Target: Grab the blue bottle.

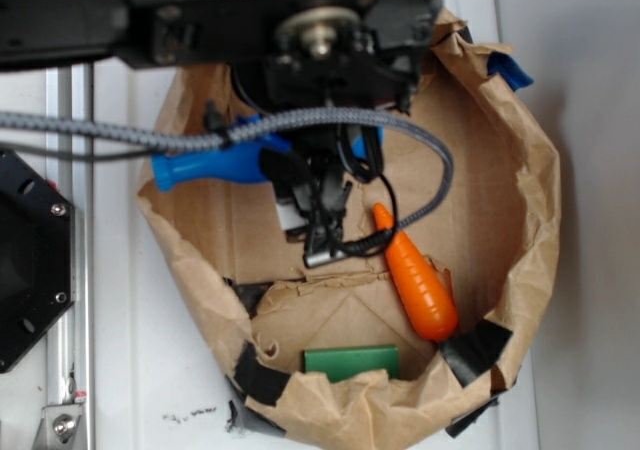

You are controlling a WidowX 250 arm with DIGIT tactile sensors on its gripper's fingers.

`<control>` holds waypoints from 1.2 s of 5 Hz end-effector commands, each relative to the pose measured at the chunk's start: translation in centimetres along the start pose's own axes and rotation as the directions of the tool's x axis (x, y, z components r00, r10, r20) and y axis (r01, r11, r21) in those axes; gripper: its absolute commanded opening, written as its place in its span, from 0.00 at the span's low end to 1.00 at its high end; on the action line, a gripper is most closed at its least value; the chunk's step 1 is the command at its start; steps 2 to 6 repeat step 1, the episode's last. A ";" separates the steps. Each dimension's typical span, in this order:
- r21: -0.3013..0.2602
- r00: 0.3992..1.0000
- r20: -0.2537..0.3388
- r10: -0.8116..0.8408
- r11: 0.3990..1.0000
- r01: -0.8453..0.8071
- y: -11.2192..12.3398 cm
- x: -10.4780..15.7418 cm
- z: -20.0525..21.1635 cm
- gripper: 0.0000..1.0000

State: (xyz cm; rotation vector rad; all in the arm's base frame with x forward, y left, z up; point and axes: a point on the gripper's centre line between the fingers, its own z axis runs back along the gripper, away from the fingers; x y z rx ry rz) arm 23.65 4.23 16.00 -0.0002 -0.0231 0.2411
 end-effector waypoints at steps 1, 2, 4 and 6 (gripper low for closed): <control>-0.037 0.998 0.067 0.015 0.999 -0.013 -0.3 1.1 2.6 0.00; -0.037 0.998 0.067 0.015 0.999 -0.013 -0.3 1.1 2.6 0.00; -0.037 0.998 0.067 0.015 0.999 -0.013 -0.3 1.1 2.6 0.00; -0.037 0.998 0.067 0.015 0.999 -0.013 -0.3 1.1 2.6 0.00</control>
